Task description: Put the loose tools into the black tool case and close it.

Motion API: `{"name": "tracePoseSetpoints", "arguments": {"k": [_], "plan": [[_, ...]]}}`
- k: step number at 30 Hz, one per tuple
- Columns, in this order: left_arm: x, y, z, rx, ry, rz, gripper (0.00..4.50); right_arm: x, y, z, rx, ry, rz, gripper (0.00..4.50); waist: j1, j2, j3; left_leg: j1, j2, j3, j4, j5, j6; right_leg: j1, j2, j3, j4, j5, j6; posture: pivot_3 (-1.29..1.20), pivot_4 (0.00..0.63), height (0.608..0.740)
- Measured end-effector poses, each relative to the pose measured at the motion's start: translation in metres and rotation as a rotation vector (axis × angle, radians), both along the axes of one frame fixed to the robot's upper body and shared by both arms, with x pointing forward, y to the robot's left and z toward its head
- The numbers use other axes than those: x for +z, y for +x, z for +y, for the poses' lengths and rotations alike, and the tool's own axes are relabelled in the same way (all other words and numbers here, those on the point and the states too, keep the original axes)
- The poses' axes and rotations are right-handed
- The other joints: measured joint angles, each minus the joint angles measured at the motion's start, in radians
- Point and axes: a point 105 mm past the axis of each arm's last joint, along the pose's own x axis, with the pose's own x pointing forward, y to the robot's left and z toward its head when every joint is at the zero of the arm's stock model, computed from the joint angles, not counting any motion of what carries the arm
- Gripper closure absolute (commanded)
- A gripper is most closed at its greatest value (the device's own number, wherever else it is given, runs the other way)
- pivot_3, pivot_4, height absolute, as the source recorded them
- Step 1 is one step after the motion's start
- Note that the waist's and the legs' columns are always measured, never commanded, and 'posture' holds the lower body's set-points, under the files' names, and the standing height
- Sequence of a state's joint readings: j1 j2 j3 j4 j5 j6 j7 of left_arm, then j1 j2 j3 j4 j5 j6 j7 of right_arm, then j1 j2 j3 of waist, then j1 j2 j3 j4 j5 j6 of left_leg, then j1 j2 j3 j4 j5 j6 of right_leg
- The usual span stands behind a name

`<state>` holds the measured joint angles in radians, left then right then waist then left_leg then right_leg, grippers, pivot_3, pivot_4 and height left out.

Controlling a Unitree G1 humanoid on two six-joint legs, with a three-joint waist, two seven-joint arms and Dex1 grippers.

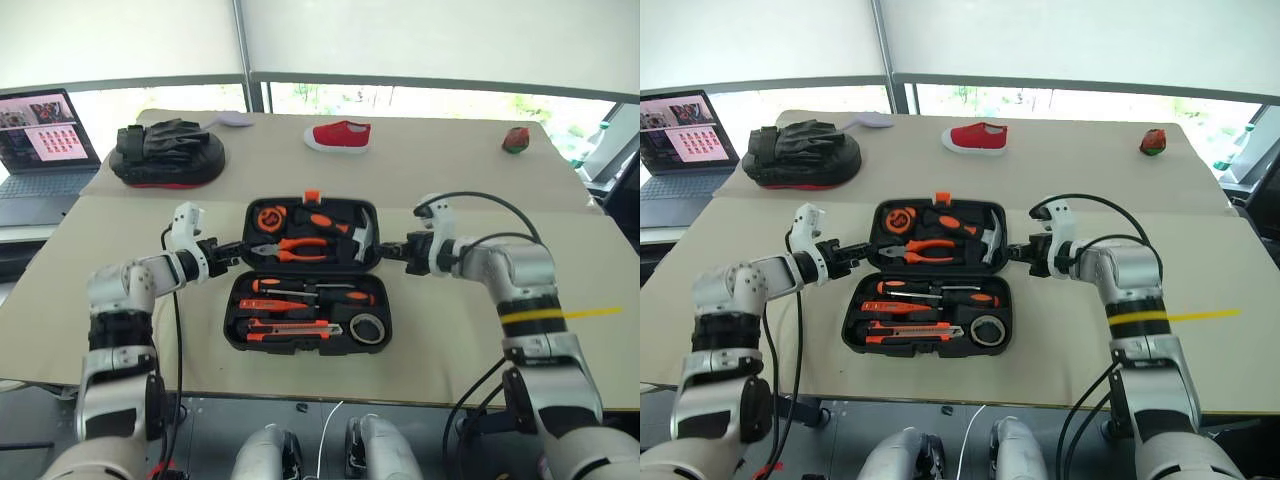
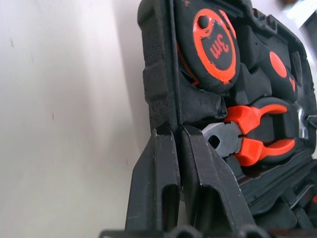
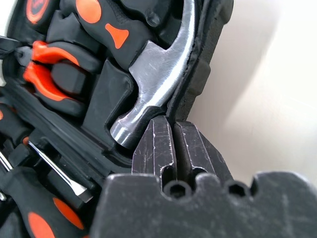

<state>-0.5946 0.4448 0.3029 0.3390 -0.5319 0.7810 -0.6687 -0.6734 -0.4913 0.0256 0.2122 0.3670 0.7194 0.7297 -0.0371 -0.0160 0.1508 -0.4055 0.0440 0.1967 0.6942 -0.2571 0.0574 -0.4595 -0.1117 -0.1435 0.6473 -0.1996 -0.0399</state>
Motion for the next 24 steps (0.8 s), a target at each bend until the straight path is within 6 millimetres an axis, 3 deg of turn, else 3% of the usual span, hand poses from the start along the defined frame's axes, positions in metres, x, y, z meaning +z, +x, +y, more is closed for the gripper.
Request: {"name": "tracePoseSetpoints", "arguments": {"k": [3, 5, 9, 16, 17, 19, 21, 24], "plan": [[0.005, -0.014, 0.002, 0.003, 0.023, -0.173, 4.45, 0.008, -0.028, 0.0, 0.226, -0.335, -0.539, 4.5, 0.004, 0.0, 0.0, 0.001, -0.002, 0.001, -0.006, 0.0, 0.0, 0.0, 0.004, -0.001, -0.007, -0.002, 0.002, 0.0, 0.15, 0.74], [0.004, -0.024, 0.007, 0.005, 0.058, -0.25, 4.45, -0.001, -0.049, 0.003, 0.358, -0.454, -0.712, 4.5, 0.001, -0.001, 0.001, 0.005, -0.005, 0.004, -0.013, 0.0, 0.001, 0.002, 0.003, 0.0, -0.008, -0.003, 0.004, 0.0, 0.15, 0.74], [0.001, -0.044, 0.014, 0.013, 0.136, -0.39, 4.45, -0.014, -0.061, 0.006, 0.358, -0.463, -0.873, 4.5, -0.009, -0.004, 0.002, 0.01, -0.003, 0.007, -0.012, 0.001, 0.0, 0.003, 0.0, 0.009, -0.006, -0.006, 0.01, 0.0, 0.15, 0.74], [-0.021, -0.102, 0.022, -0.069, 0.296, -0.546, 4.45, -0.032, -0.086, -0.004, 0.44, -0.606, -1.133, 4.5, 0.0, -0.005, 0.003, 0.02, 0.0, 0.011, -0.014, -0.003, -0.006, 0.008, -0.002, 0.017, -0.005, -0.008, 0.009, 0.0, 0.15, 0.74], [-0.025, -0.107, 0.024, -0.075, 0.304, -0.541, 3.75, -0.036, -0.089, -0.004, 0.462, -0.609, -1.137, 3.75, 0.0, -0.006, 0.003, 0.023, 0.001, 0.01, -0.014, -0.004, -0.006, 0.01, -0.002, 0.017, -0.005, -0.008, 0.009, 0.0, 0.15, 0.74], [-0.036, -0.116, 0.04, -0.045, 0.356, -0.508, 3.13, -0.047, -0.089, -0.015, 0.481, -0.655, -1.081, 3.19, 0.0, -0.007, 0.002, 0.025, 0.002, 0.01, -0.014, -0.004, -0.005, 0.012, -0.002, 0.016, -0.006, -0.009, 0.008, 0.0, 0.15, 0.74], [-0.049, -0.135, 0.07, -0.022, 0.48, -0.453, 2.35, -0.073, -0.098, -0.041, 0.474, -0.706, -0.952, 2.5, -0.002, -0.01, 0.002, 0.02, 0.003, 0.01, -0.015, -0.005, -0.004, 0.007, -0.002, 0.016, -0.005, -0.01, 0.005, 0.0, 0.15, 0.74], [-0.045, -0.135, 0.082, -0.009, 0.539, -0.462, 1.29, -0.065, -0.095, -0.044, 0.442, -0.71, -0.975, 1.52, 0.001, -0.012, 0.001, 0.02, 0.003, 0.011, -0.014, -0.004, -0.006, 0.006, -0.002, 0.016, -0.003, -0.01, 0.006, 0.0, 0.15, 0.74]]}}
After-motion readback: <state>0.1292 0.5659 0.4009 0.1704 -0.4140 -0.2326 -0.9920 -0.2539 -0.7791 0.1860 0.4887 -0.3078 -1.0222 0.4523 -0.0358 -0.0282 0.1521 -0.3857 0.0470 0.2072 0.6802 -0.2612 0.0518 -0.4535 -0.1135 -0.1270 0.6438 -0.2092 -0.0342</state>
